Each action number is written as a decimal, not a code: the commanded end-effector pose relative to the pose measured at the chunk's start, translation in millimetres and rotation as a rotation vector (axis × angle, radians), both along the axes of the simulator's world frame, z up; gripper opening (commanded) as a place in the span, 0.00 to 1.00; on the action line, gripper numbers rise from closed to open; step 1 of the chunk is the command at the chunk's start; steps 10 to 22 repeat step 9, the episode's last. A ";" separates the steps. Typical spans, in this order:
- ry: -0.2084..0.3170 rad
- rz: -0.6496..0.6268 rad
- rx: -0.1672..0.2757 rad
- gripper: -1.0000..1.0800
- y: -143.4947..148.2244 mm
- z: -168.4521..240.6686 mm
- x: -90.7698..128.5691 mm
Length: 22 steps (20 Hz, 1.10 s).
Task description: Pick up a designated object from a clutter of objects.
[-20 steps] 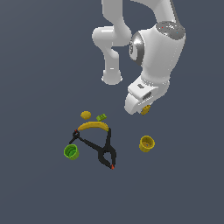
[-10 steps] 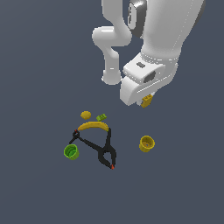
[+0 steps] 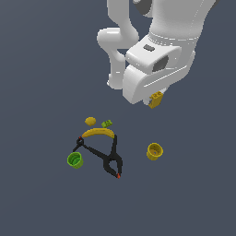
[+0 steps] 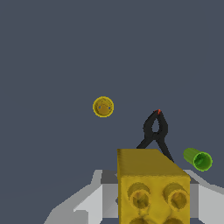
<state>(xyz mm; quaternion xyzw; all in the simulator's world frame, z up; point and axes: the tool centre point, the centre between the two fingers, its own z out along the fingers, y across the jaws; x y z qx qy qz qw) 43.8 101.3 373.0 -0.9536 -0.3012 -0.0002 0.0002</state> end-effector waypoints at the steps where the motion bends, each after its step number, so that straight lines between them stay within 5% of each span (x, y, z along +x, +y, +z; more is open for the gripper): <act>1: 0.000 0.000 -0.001 0.00 -1.5 6.6 3.2; 22: 0.000 0.000 -0.001 0.00 -2.2 10.4 5.9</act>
